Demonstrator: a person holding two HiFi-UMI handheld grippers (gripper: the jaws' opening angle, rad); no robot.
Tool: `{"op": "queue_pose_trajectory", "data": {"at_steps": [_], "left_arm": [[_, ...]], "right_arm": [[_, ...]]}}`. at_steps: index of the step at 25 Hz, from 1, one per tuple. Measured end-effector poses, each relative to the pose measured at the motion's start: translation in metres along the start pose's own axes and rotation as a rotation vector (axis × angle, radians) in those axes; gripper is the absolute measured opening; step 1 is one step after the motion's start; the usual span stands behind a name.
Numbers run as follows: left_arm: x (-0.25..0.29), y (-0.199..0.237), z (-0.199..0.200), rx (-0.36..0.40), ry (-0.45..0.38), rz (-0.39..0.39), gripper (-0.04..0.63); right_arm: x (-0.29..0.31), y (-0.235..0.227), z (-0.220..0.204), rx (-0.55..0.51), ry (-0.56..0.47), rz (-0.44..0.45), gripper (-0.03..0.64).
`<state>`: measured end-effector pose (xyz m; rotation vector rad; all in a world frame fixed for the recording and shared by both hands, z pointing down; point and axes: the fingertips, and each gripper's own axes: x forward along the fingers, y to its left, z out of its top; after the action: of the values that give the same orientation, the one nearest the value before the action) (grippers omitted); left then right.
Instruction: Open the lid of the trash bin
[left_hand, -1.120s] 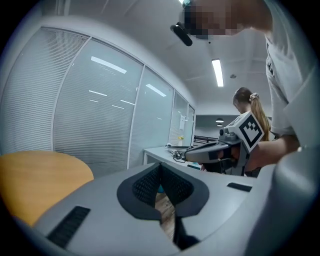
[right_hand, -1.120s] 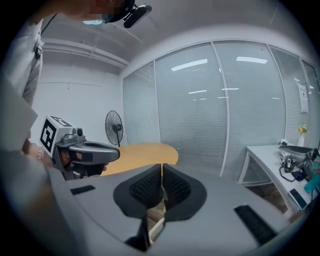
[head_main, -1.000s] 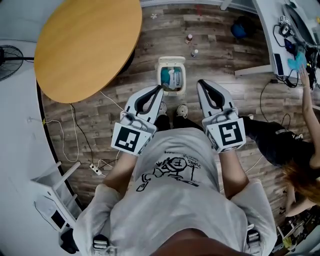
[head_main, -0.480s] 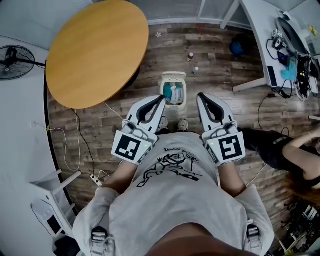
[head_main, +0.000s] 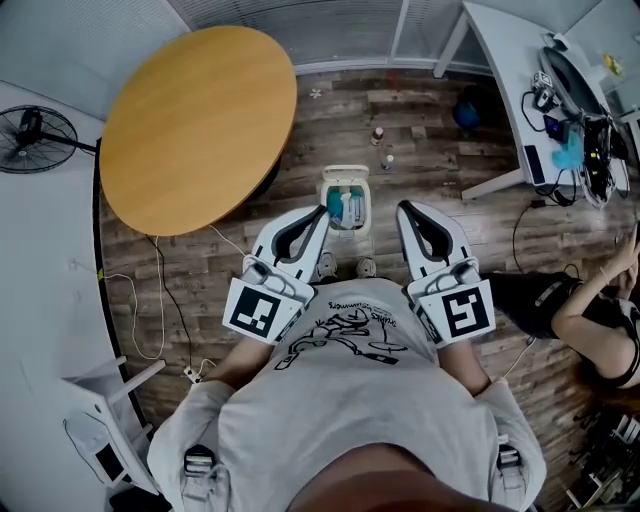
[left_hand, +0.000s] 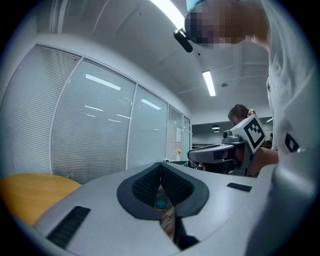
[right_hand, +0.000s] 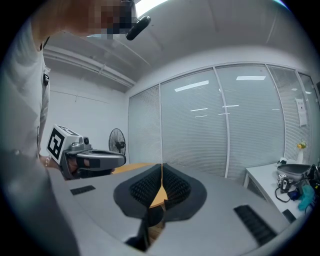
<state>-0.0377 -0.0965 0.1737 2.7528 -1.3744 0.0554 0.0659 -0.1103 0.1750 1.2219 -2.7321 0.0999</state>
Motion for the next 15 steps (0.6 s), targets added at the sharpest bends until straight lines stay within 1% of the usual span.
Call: {"op": "queue_pose_trajectory", "data": {"at_steps": [15], "left_arm": [[0.004,0.007,0.012,0.007,-0.029,0.003,0.021]], "right_arm": [[0.006,-0.006,0.012,-0.037,-0.003,-0.022,0.005]]}}
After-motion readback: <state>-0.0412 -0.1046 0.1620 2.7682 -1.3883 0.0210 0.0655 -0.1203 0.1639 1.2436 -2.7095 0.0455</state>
